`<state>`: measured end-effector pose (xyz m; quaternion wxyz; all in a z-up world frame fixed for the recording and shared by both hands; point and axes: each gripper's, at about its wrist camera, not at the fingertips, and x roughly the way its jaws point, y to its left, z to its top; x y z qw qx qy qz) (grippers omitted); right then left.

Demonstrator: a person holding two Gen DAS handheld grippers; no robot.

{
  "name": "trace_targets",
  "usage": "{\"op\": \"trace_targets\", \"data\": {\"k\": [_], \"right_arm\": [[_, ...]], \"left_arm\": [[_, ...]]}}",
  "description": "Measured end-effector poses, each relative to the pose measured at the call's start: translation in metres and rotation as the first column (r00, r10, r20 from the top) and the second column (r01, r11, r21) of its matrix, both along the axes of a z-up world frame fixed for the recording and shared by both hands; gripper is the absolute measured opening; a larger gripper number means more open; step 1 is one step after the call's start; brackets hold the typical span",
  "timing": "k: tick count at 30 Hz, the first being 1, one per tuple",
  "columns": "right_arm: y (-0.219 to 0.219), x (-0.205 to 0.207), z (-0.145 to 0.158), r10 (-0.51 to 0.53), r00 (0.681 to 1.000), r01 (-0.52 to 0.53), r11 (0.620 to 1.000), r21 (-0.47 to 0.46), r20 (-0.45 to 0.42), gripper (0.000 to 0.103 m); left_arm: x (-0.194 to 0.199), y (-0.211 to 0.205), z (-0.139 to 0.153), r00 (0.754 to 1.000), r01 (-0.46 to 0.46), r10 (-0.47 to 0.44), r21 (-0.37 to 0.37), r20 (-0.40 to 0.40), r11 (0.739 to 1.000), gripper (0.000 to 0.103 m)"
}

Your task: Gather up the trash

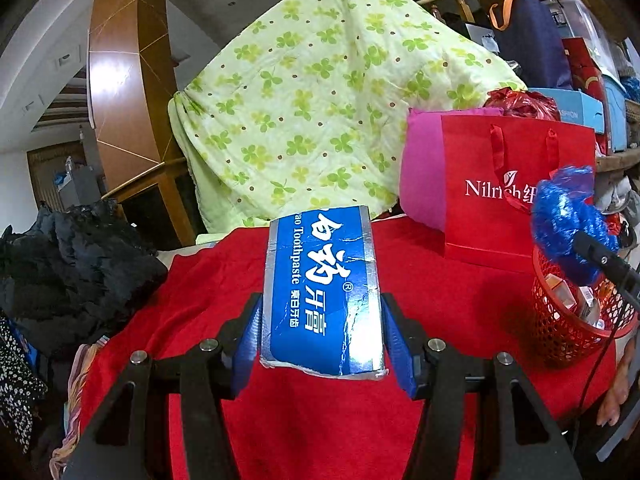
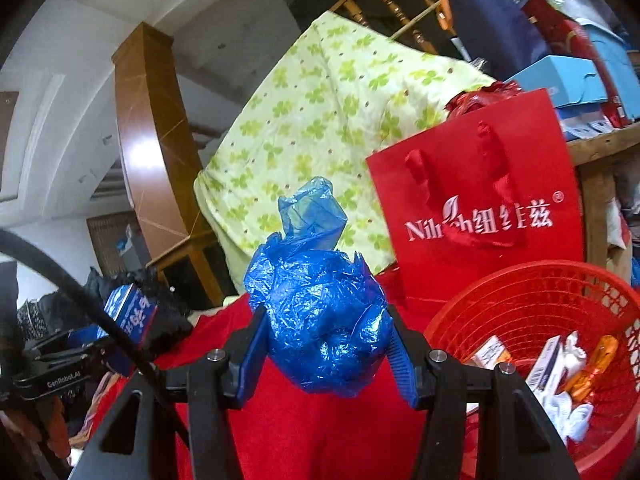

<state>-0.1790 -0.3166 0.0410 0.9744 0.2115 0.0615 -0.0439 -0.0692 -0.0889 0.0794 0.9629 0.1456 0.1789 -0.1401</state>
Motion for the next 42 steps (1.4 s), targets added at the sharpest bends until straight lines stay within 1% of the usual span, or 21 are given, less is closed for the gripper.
{"op": "trace_targets", "data": {"k": [3,12,22,36,42], "right_arm": [[-0.006,-0.001,-0.001,-0.009,1.0,0.009,1.0,0.013,0.002,0.057],[-0.013,-0.007,0.0,-0.014,1.0,0.013,0.999,0.036,0.021,0.057],[-0.018,-0.015,0.002,-0.016,0.998,0.012,0.997,0.07,0.054,0.057],[-0.027,-0.028,0.001,-0.055,0.996,0.047,0.992,0.117,0.07,0.057],[-0.029,-0.035,0.002,-0.069,0.995,0.059,0.99,0.124,0.077,0.057]], "left_arm": [[-0.001,-0.003,0.001,1.0,-0.005,0.005,-0.003,-0.002,1.0,0.059],[-0.008,-0.01,0.001,1.0,0.005,-0.006,0.029,0.03,1.0,0.059],[-0.013,-0.019,0.011,0.998,0.022,-0.025,0.057,0.055,0.998,0.059],[-0.014,-0.036,0.026,0.996,0.057,-0.062,0.071,0.072,0.996,0.059],[-0.016,-0.043,0.025,0.995,0.067,-0.072,0.077,0.07,0.995,0.059]]}}
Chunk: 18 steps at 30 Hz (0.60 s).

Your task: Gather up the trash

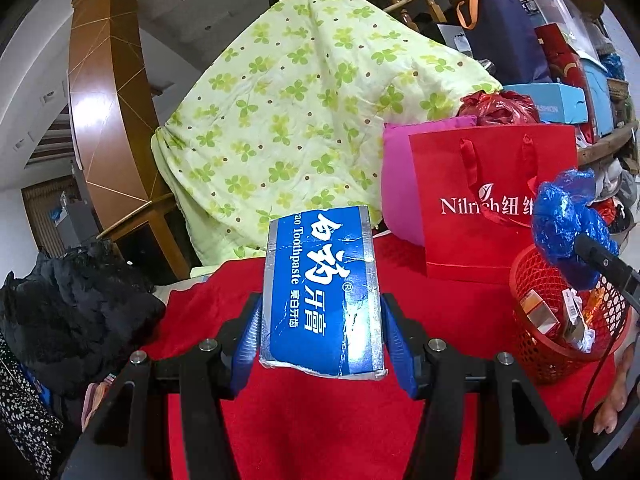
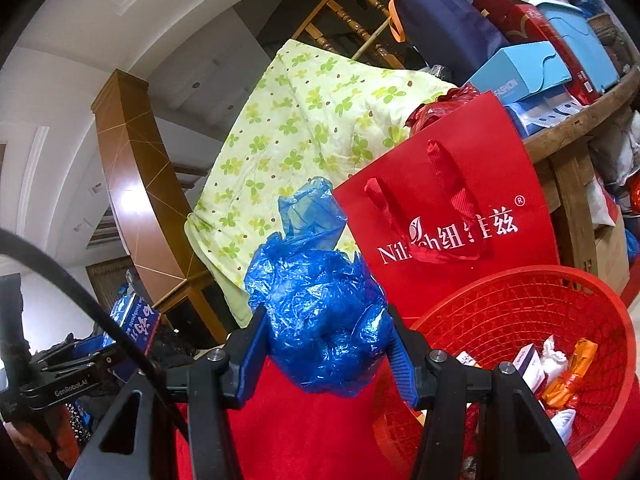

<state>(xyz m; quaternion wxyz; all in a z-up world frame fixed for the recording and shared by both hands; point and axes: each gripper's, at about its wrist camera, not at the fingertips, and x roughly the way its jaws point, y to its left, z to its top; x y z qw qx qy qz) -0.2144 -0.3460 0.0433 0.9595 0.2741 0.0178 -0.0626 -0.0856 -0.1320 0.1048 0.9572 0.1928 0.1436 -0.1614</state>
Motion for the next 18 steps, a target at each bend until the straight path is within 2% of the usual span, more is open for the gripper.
{"op": "trace_targets", "data": {"k": [18], "right_arm": [[-0.013,-0.03,0.0,-0.06,0.998,0.059,0.998,0.038,0.027,0.057]], "left_arm": [[-0.005,-0.024,-0.008,0.999,0.039,-0.039,0.008,-0.018,0.999,0.059]]}}
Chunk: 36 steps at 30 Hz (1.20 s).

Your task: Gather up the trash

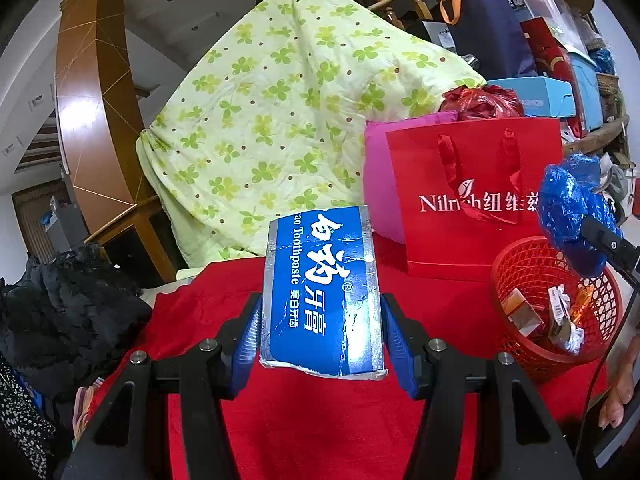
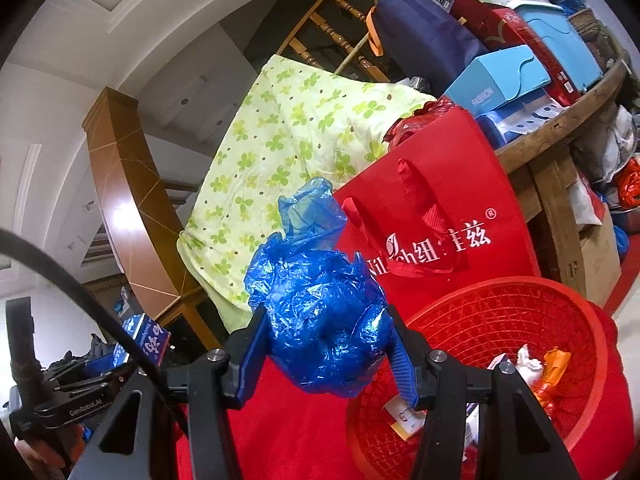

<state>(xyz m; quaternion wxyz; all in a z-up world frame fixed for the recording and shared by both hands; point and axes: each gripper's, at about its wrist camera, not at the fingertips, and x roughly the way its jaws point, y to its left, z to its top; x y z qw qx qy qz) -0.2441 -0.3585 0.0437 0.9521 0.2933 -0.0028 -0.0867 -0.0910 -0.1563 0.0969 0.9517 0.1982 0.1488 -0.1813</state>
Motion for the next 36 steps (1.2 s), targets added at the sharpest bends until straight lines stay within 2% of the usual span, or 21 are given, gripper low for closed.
{"op": "trace_targets", "data": {"k": [19,36], "right_arm": [[-0.029,-0.024,-0.005,-0.078,0.997,0.079,0.995,0.057,-0.014,0.057],[-0.042,-0.029,-0.011,-0.122,0.989,0.127,0.99,0.067,-0.081,0.058]], "left_arm": [[0.0,-0.035,-0.019,0.997,0.061,-0.06,0.016,-0.049,0.998,0.059],[0.006,-0.076,-0.036,0.982,0.144,-0.144,-0.009,-0.126,0.989,0.059]]}}
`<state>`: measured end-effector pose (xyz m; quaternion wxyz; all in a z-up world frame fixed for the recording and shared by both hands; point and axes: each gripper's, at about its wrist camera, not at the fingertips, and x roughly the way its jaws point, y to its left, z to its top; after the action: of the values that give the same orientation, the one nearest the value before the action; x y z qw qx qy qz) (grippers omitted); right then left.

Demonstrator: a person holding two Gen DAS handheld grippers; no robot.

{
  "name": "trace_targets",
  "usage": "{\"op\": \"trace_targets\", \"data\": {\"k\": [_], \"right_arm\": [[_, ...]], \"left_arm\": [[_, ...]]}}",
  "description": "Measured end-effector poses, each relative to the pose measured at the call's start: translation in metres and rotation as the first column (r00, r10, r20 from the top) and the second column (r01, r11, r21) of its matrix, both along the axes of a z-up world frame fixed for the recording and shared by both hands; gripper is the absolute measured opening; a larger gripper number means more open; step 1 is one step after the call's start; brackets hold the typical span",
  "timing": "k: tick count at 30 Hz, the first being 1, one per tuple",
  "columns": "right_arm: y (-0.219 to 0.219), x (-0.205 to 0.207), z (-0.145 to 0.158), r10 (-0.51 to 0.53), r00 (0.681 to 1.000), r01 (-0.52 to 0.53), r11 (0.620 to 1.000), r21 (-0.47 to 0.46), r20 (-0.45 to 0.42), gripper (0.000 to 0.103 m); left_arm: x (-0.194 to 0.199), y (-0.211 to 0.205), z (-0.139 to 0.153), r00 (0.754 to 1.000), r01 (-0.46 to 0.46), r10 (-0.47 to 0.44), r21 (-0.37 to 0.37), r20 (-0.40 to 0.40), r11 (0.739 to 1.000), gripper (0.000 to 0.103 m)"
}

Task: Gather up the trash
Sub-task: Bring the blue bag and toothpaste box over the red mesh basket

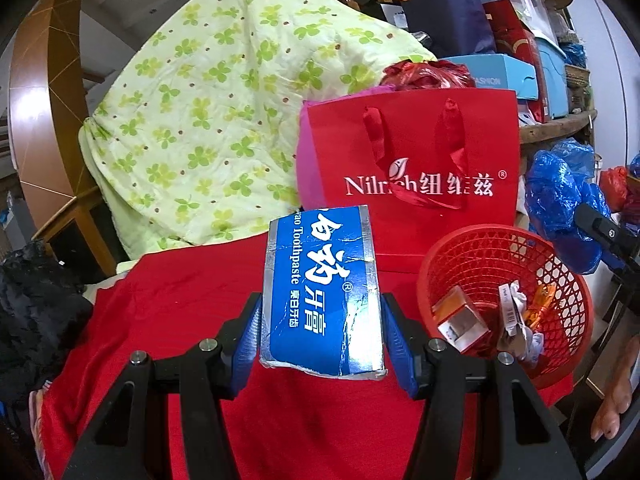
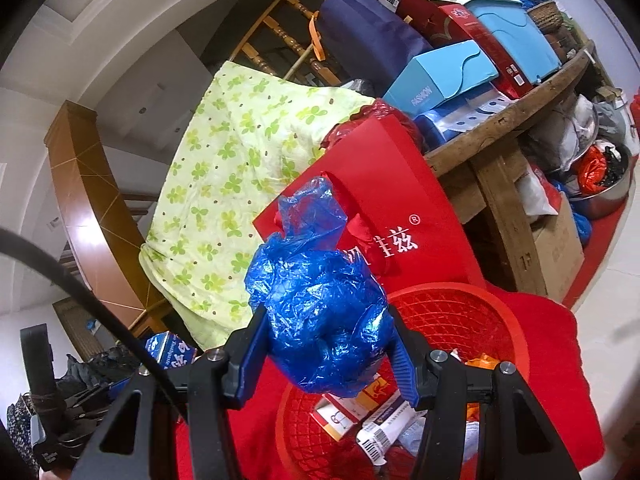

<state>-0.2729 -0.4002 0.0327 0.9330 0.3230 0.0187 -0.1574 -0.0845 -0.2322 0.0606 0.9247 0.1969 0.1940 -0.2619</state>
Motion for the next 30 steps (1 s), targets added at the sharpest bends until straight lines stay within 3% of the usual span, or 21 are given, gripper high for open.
{"op": "trace_targets", "data": {"k": [30], "right_arm": [[-0.028,-0.017,-0.014,-0.054,0.998,0.056,0.994,0.099,-0.02,0.059]], "left_arm": [[-0.012,-0.05,-0.023,0.992,0.117,-0.116,0.019,-0.041,0.993,0.059]]}}
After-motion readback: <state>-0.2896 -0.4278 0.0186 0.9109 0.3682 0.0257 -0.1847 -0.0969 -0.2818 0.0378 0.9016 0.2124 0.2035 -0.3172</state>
